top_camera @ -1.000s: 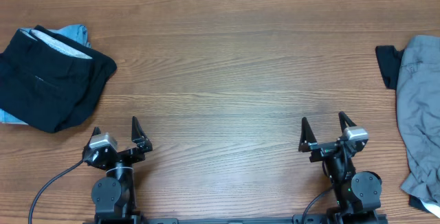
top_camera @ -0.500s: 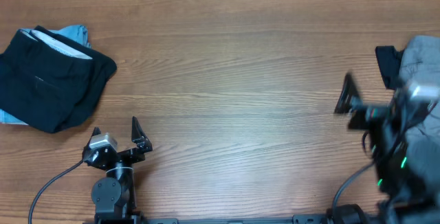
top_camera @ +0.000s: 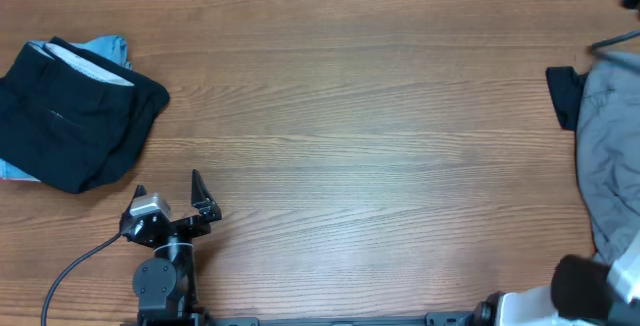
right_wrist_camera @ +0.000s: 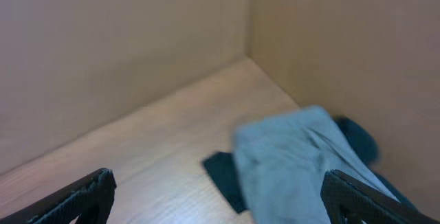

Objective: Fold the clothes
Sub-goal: 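Reach the right gripper to the grey trousers waistband on the right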

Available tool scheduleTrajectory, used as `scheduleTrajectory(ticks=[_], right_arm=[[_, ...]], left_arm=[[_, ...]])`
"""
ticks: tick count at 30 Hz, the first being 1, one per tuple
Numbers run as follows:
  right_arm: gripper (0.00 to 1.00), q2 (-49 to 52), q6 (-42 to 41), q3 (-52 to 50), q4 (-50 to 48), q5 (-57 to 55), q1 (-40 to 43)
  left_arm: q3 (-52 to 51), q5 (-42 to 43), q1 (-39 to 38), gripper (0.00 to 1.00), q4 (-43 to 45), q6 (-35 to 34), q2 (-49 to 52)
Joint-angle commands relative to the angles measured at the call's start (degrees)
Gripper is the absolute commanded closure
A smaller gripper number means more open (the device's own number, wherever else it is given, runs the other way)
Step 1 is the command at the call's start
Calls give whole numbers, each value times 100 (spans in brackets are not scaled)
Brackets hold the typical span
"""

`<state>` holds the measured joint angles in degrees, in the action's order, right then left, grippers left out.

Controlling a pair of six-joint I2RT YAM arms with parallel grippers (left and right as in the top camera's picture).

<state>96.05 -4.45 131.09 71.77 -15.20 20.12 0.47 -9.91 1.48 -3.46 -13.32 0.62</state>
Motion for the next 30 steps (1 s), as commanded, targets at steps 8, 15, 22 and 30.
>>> scheduleTrajectory(ticks=[8,15,22,30], right_arm=[[0,457,1784,201,-413,1519,2179],[0,1615,2339,201,-603,2238,2970],[0,2776,2444,201,-1412,2238,3112],[0,3707,2544,201,-2107,2306,3112]], left_arm=[[-20,-61,-28,0,7,70,-37],[-20,-61,-28,0,7,70,-35],[-20,-61,-28,0,7,70,-35],[-20,-61,-28,0,7,70,-35]])
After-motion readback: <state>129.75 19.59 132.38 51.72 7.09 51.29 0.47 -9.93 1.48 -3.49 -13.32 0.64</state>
